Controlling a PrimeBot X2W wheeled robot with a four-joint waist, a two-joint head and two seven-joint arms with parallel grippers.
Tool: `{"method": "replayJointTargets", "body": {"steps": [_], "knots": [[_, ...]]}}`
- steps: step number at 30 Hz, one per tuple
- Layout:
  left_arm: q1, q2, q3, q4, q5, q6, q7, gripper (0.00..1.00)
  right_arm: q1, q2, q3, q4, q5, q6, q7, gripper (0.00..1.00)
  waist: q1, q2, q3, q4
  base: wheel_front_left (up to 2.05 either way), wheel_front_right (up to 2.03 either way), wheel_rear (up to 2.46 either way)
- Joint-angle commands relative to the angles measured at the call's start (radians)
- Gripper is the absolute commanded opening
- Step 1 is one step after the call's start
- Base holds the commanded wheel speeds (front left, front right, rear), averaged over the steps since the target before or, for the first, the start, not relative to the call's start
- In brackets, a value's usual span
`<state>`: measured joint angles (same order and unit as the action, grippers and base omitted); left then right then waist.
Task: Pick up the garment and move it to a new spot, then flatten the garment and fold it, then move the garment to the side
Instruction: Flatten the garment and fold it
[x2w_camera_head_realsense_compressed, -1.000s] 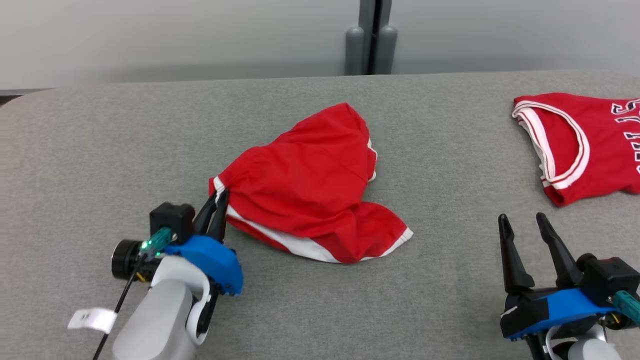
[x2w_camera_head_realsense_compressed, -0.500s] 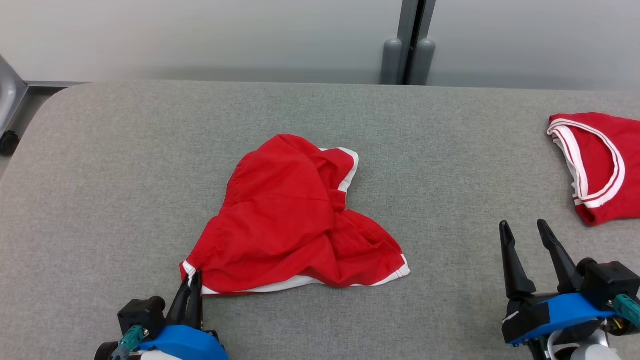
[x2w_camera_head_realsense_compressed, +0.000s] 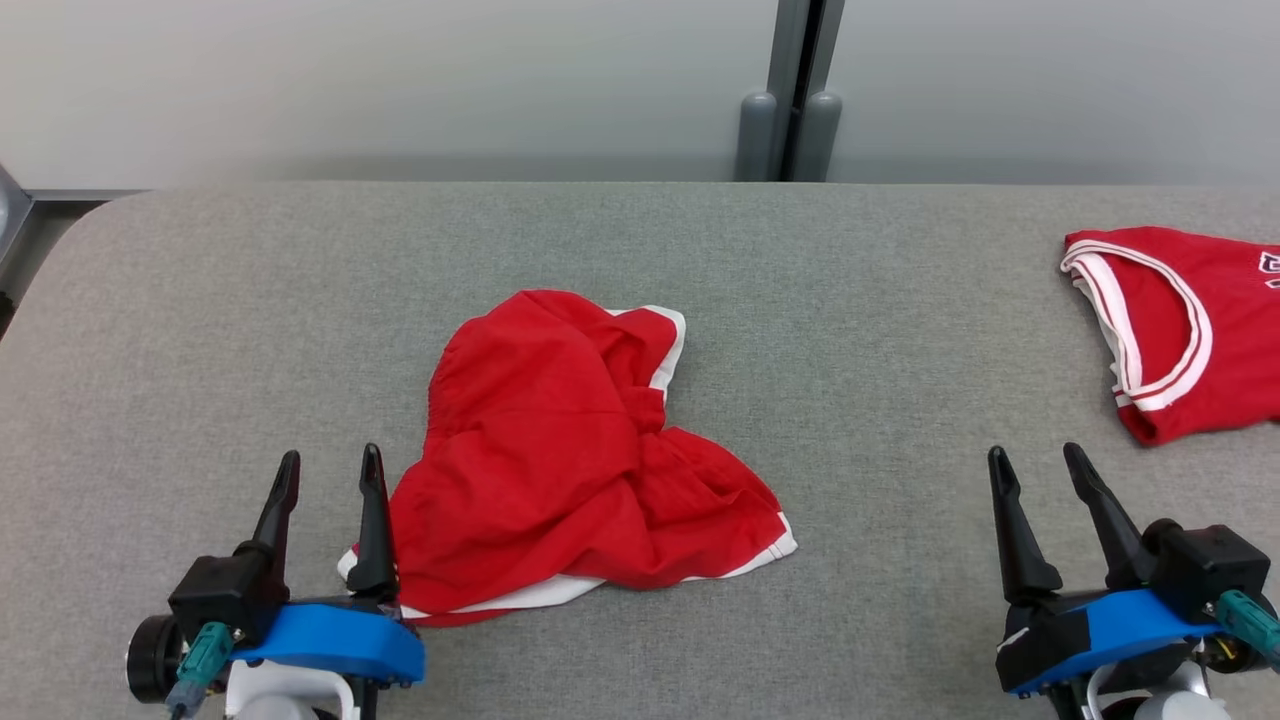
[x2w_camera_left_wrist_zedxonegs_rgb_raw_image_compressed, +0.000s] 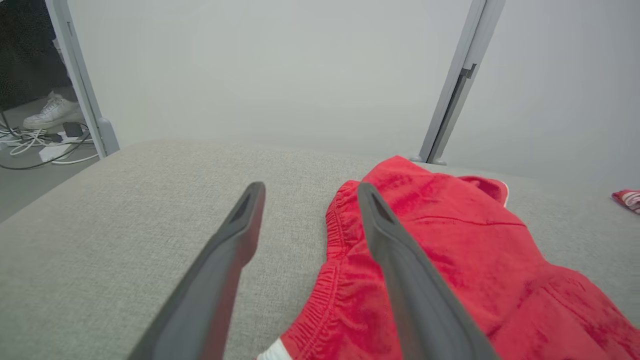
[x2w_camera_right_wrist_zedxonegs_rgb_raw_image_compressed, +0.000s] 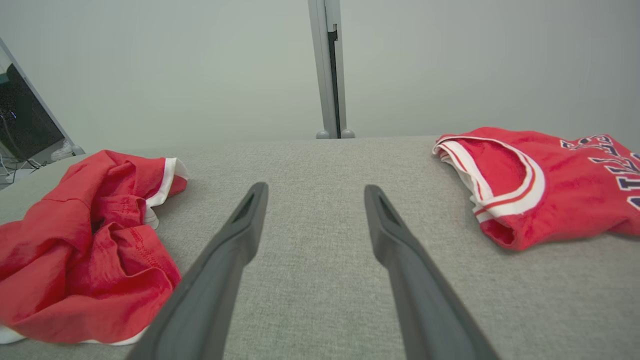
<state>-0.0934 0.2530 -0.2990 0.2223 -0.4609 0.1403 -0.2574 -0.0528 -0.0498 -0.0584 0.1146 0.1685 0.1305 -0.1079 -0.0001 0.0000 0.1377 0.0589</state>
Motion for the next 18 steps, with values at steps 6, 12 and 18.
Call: {"method": "replayJointTargets", "body": {"steps": [6, 12, 18], "knots": [[-0.055, 0.012, 0.016, -0.028, 0.037, -0.010, -0.008, 1.00, 0.016, -0.001, 0.001, 0.001, -0.002, 0.001, -0.003, 1.00, 0.0001, 0.0000, -0.009, -0.028, 0.00, 0.00, 0.00], [-0.102, 0.009, 0.037, -0.016, 0.053, -0.032, -0.008, 1.00, 0.017, -0.001, 0.002, 0.000, 0.000, 0.001, -0.002, 1.00, 0.0001, 0.0000, -0.009, -0.043, 0.00, 0.00, 0.00], [-0.118, 0.002, 0.055, -0.011, 0.077, -0.052, -0.009, 1.00, 0.017, -0.001, 0.005, -0.001, -0.002, 0.001, -0.005, 1.00, 0.0001, 0.0000, -0.003, -0.046, 0.00, 0.00, 0.00]]}}
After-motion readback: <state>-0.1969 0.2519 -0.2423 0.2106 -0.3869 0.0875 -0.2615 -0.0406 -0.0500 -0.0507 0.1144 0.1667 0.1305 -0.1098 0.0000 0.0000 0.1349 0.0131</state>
